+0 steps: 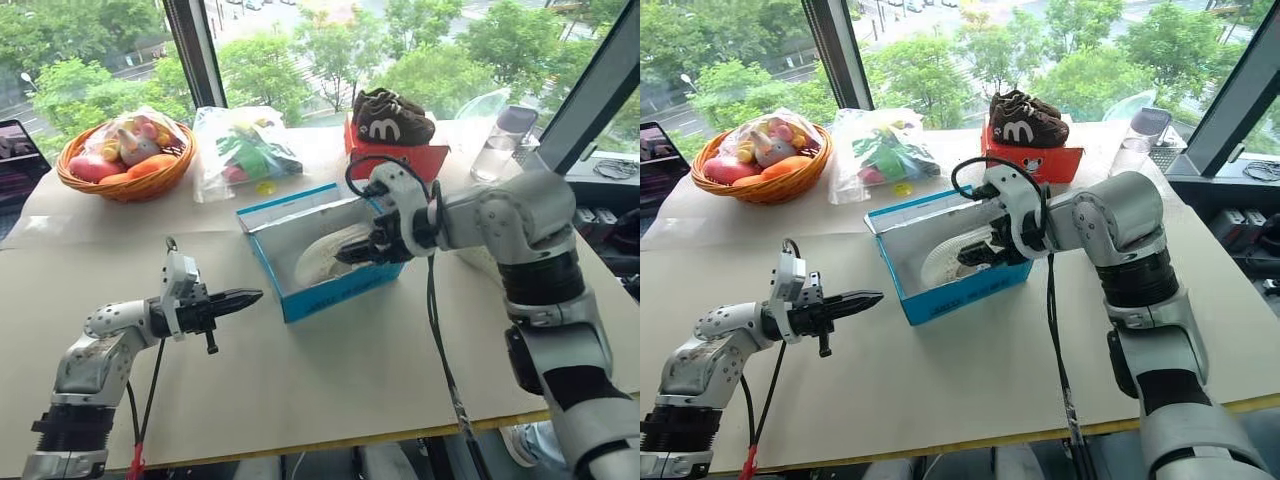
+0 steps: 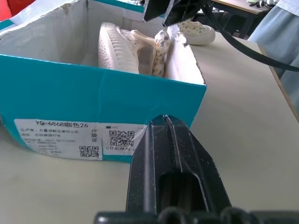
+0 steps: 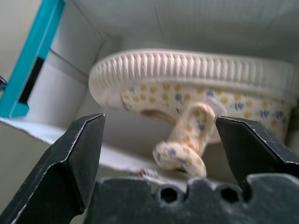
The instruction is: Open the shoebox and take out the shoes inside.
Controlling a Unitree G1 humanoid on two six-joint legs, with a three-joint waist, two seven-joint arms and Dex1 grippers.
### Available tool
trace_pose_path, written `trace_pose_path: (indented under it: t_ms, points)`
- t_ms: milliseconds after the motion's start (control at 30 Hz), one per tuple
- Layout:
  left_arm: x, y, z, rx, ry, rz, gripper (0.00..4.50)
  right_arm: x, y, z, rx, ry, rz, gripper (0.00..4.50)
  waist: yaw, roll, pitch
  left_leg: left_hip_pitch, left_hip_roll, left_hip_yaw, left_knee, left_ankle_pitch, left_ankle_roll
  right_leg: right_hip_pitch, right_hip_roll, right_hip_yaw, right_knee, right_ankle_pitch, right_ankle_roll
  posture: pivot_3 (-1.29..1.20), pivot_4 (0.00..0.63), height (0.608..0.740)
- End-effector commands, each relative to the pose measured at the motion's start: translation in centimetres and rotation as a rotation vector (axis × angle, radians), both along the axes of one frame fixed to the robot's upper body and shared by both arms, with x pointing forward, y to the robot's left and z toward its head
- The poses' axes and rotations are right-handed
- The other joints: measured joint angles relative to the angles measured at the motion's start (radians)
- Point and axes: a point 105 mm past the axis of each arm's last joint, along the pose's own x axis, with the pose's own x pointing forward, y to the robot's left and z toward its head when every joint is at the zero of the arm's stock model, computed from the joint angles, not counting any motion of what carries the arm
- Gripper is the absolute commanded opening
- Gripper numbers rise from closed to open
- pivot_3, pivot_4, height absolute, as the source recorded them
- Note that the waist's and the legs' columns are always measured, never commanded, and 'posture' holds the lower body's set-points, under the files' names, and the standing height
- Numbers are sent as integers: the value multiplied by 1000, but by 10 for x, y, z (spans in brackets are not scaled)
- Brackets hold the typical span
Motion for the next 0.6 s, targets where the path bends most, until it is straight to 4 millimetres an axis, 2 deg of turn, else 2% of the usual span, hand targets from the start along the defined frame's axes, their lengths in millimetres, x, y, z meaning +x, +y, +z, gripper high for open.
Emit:
trace_pose_path:
  t_ms: [33, 167, 367, 600]
  points:
    - [0, -3, 7, -2, -43, -12, 0, 0, 0, 0, -60, -50, 60, 4440, -8, 0, 0, 0, 0, 0, 0, 0, 0, 0, 0, 0, 0, 0, 0, 0, 150, 740]
    - [0, -5, 6, -5, -40, -14, 0, 8, 1, -9, -94, -49, 77, 4440, -18, 0, 0, 3, 0, 0, 1, 0, 0, 3, 0, 1, 0, -1, 1, 0, 150, 740]
    - [0, -7, 6, -11, -38, -19, 0, 32, 1, -25, -107, -7, 32, 4440, -17, -1, 0, 3, 0, 1, 1, 0, 0, 3, 0, 1, 1, 0, 0, 0, 150, 740]
    - [2, -9, 8, -19, -46, -18, 0, 39, -2, -54, -143, 91, 21, 4440, -13, -2, -2, 3, 0, 1, 1, 0, 0, 3, 0, 1, 1, 1, -2, 0, 150, 740]
